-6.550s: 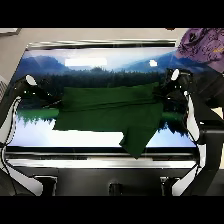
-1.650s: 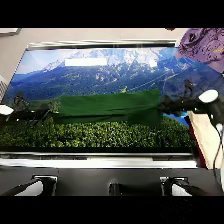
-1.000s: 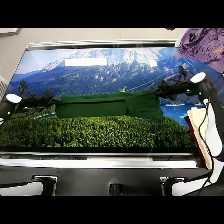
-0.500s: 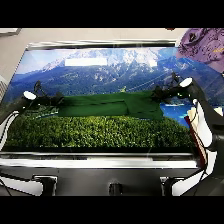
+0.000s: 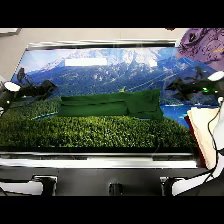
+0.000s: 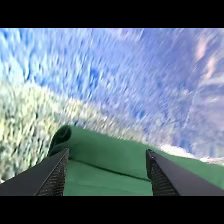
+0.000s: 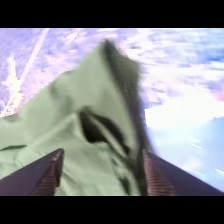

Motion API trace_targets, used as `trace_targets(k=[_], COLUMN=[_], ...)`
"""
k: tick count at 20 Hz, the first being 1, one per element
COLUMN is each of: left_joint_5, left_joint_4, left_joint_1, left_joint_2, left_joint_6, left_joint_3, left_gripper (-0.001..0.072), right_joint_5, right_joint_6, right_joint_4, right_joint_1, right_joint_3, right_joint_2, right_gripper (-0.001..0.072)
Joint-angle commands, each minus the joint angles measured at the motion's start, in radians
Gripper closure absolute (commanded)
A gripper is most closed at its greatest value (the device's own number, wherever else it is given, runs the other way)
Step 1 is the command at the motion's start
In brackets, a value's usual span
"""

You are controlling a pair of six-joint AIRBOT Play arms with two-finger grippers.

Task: Fold the clothes and pants, and hang the long-sleeved shirts on hangers.

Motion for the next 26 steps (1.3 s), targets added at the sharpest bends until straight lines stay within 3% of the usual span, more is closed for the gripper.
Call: trace_targets(k=[1,5,19,22,25,26], left_joint_5=[-0.018,-0.043,-0.042,-0.042,-0.040,-0.040], left_joint_4=[0.003,0.003,0.003,0.003,0.000,-0.005], left_joint_1=[0.010,-0.002,-0.006,-0.006,-0.014,-0.026], left_joint_2=[0.042,0.042,0.041,0.041,0.041,0.040], left_joint_6=[0.000,0.000,0.000,0.000,0.000,-0.002], left_joint_3=[0.021,0.021,0.021,0.021,0.021,0.021], left_gripper=[0.0152,0.0152,0.0154,0.0154,0.0155,0.0186], right_joint_5=[0.171,0.177,0.140,0.115,0.090,0.093], right_joint_6=[-0.127,-0.214,-0.244,-0.239,-0.219,-0.217], right_joint_4=[0.084,0.201,0.204,0.169,0.147,0.147], right_joint_1=[-0.079,-0.061,0.030,0.080,0.098,0.098], right_joint_3=[0.018,0.018,0.018,0.018,0.019,0.018], right_joint_2=[-0.069,-0.180,-0.274,-0.277,-0.272,-0.261], right_gripper=[0.0093,0.0094,0.0106,0.0232,0.0656,0.0687])
